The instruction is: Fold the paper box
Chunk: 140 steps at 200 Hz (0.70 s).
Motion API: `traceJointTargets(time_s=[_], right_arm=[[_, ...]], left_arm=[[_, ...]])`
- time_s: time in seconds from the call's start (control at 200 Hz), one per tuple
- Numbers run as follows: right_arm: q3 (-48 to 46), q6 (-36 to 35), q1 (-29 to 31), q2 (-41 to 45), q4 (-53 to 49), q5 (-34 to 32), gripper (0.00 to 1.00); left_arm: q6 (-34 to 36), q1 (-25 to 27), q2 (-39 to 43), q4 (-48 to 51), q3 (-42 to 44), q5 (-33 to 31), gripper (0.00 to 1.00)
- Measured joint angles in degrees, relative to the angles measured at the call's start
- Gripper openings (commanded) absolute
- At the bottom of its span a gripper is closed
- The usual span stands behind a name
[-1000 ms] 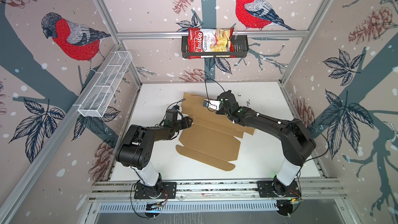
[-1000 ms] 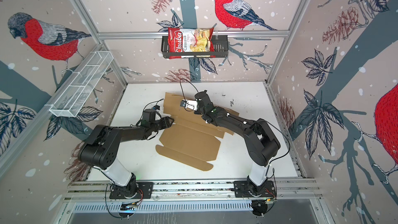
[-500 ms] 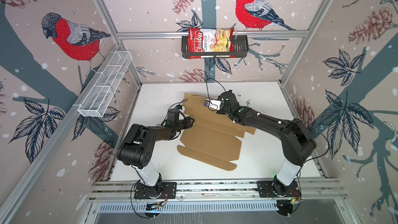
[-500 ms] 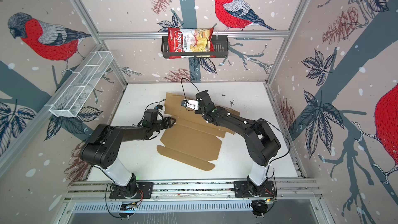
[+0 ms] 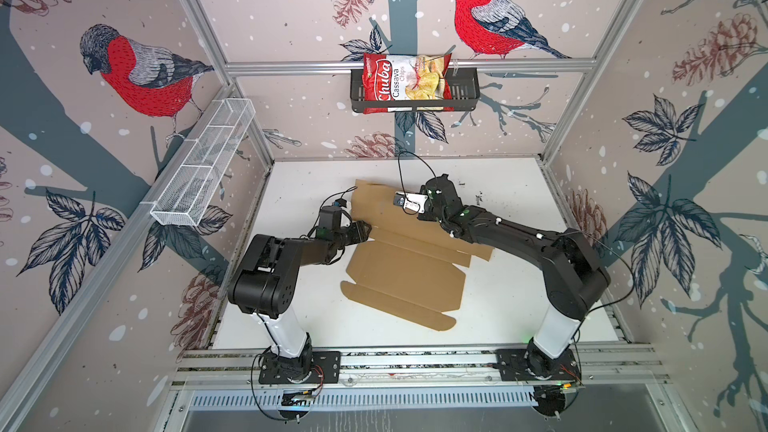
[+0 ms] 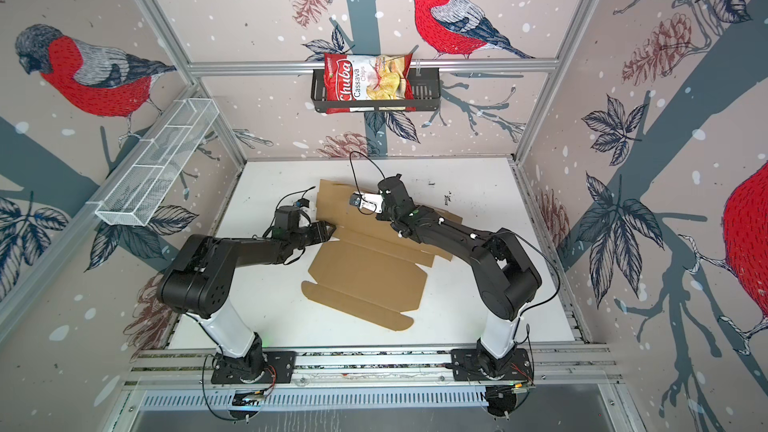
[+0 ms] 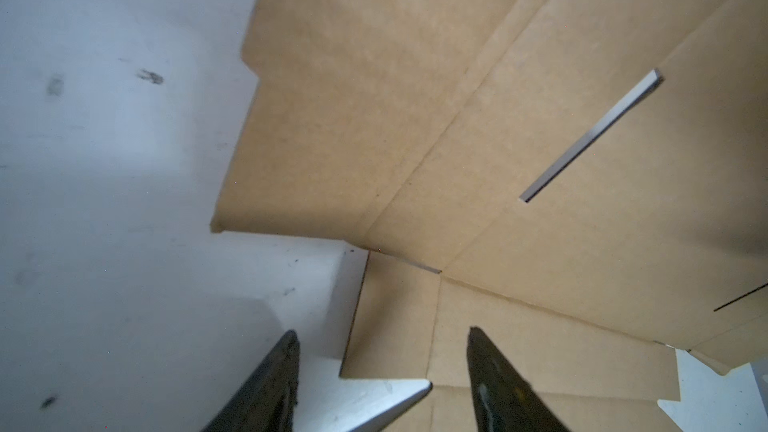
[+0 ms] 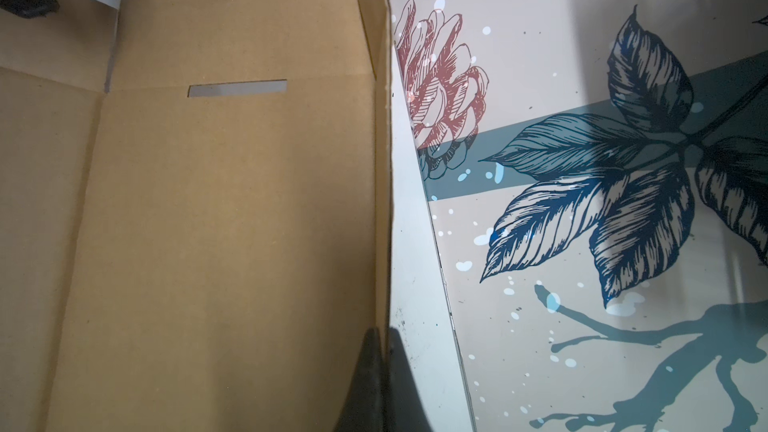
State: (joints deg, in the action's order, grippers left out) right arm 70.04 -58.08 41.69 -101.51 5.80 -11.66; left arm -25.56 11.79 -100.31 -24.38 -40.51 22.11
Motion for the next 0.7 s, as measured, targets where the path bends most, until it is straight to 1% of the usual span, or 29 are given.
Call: traceJointTargets(time_s=[0.16, 0.28, 0.45, 0.7], right_arm=[[0.00, 0.00, 0.04, 0.00, -0.04, 0.11, 0.00], [0.00, -0.02, -0.04, 0.00, -0.24, -0.04, 0.00], [0.00, 0.00, -0.09, 0.00, -0.24, 0.02, 0.00], [0.07, 0.02, 0.04, -0.13, -0.28, 0.09, 0.00]], left_arm=[[-0.57, 0.92, -2.91, -2.62, -1.44, 2.19, 0.59], [-1.03, 2.05, -3.28, -2.78, -1.97, 2.75, 0.53], [-0.87, 3.52, -0.96, -1.86, -2.23, 3.80, 0.45], [0.46, 5.29, 0.07, 1.09, -2.82, 3.28, 0.39]])
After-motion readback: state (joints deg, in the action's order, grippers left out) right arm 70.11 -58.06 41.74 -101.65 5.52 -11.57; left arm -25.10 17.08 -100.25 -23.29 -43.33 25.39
